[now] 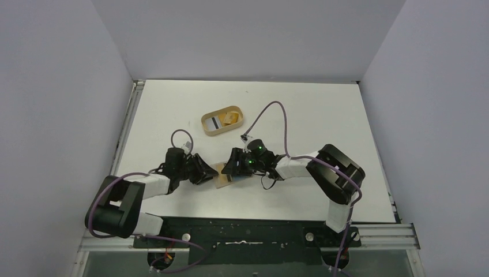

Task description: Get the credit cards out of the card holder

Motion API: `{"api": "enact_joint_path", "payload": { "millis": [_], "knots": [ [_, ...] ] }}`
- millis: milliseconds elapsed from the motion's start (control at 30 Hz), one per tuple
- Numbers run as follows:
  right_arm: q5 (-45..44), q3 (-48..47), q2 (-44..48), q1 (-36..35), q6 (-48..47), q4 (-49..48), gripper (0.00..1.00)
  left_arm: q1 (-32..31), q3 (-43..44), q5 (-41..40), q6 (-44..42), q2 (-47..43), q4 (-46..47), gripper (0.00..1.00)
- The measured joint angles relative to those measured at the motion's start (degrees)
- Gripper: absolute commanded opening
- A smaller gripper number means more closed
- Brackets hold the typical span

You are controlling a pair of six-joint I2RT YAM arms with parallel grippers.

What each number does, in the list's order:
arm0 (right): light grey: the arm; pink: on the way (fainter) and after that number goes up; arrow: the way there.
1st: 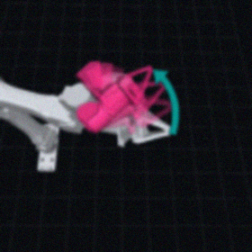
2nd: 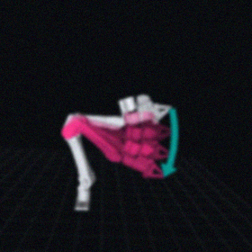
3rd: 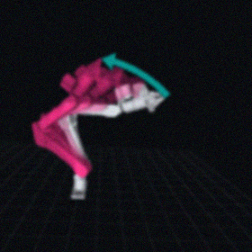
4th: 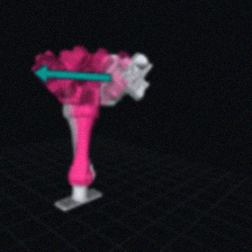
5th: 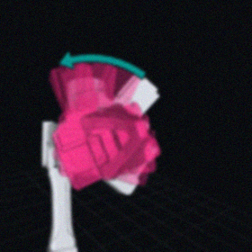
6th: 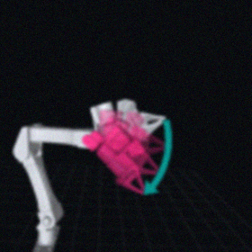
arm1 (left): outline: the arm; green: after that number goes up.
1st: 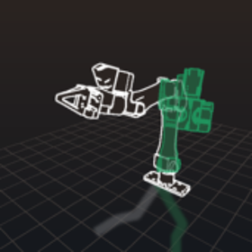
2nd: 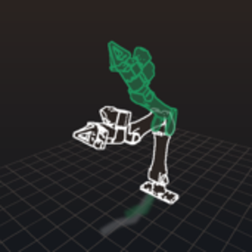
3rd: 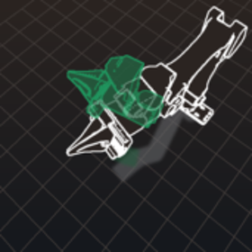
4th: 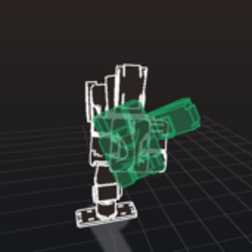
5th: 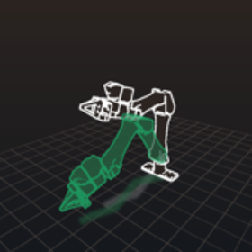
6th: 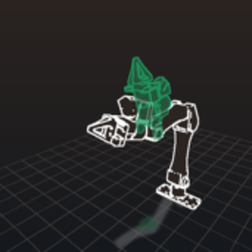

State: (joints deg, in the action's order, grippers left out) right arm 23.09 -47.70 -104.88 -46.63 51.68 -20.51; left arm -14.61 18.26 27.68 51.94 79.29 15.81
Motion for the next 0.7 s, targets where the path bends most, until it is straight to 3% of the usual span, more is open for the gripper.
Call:
{"api": "enact_joint_path", "payload": {
  "millis": [67, 133, 700],
  "knots": [
    [-0.22, 0.0, -0.17, -0.63, 0.0, -0.26, 0.54, -1.05, 0.0, -0.46, 0.66, 0.63, 1.29, 0.23],
    [-0.15, 0.0, -0.33, -0.72, 0.24, -0.5, 0.54, -1.79, -0.02, -0.81, 1.49, 1.66, 2.8, 0.01],
    [-3.04, 1.2, 0.39, -1.11, 3.41, -1.07, 0.54, -1.77, -3.85, -2.14, 3.04, -1.92, 4.24, 0.0]
  ]
}}
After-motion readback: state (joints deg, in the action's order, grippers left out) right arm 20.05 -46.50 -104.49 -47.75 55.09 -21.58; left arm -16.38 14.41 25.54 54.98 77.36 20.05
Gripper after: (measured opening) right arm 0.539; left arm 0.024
